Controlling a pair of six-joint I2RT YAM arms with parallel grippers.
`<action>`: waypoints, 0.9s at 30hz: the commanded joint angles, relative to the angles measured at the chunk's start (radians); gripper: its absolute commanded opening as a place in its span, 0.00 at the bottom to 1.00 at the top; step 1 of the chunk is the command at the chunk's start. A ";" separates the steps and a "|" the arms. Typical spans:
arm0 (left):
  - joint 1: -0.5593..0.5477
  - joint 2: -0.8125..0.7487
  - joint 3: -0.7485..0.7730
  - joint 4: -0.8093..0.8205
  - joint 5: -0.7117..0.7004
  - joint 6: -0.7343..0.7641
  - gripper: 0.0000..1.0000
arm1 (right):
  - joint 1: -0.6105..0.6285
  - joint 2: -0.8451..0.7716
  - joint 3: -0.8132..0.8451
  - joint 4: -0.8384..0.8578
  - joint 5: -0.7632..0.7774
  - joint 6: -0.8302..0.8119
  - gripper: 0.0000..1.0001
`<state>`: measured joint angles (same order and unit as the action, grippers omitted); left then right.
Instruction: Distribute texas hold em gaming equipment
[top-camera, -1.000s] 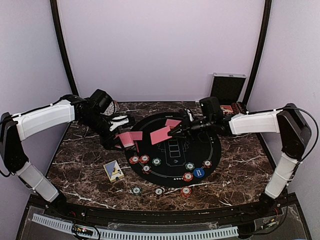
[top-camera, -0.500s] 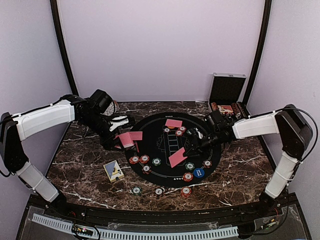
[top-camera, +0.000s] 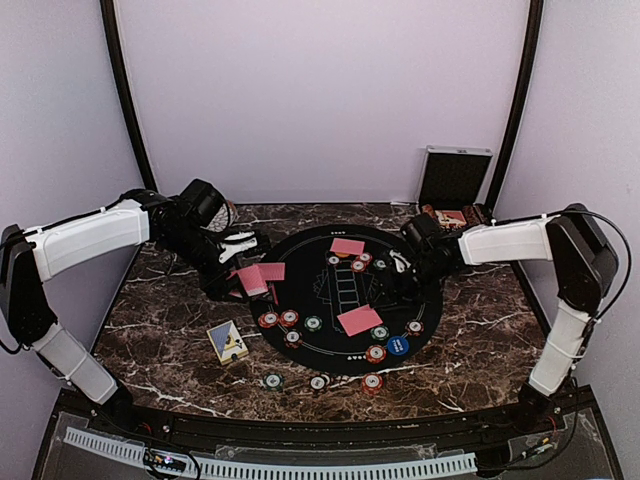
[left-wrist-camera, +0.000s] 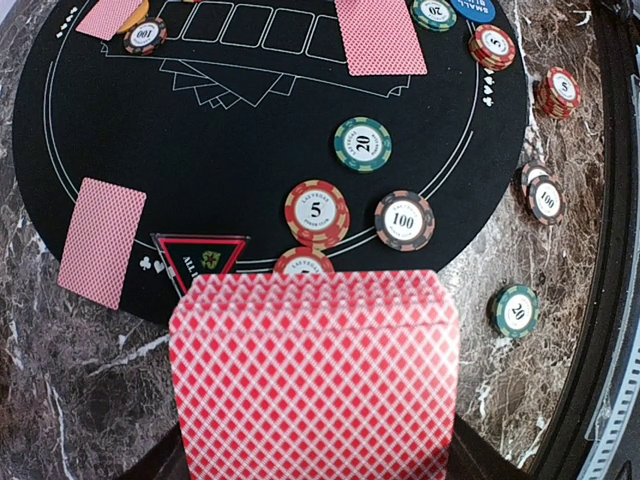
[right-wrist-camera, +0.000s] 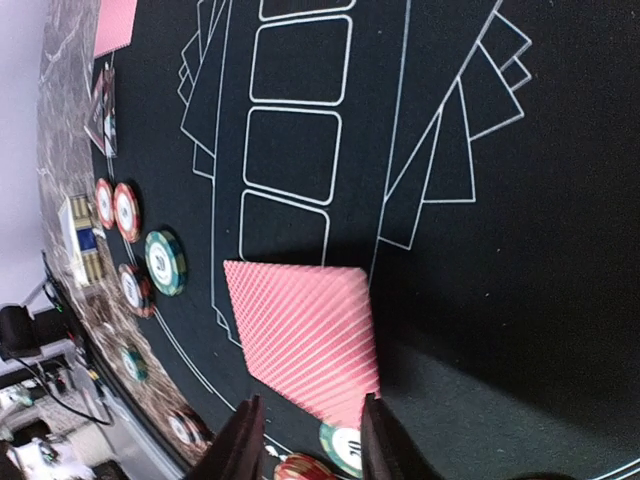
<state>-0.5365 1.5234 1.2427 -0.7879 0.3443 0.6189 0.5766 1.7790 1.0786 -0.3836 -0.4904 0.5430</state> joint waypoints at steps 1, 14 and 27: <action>0.003 -0.033 0.018 -0.027 0.025 0.017 0.00 | 0.004 0.011 0.055 -0.087 0.112 -0.051 0.39; 0.003 -0.031 0.027 -0.020 0.037 0.008 0.00 | 0.141 -0.041 0.170 0.255 -0.080 0.227 0.66; 0.003 -0.044 0.034 -0.018 0.055 -0.003 0.00 | 0.310 0.206 0.372 0.548 -0.215 0.464 0.76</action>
<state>-0.5365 1.5230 1.2430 -0.7952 0.3634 0.6209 0.8719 1.9457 1.4158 0.0692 -0.6624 0.9348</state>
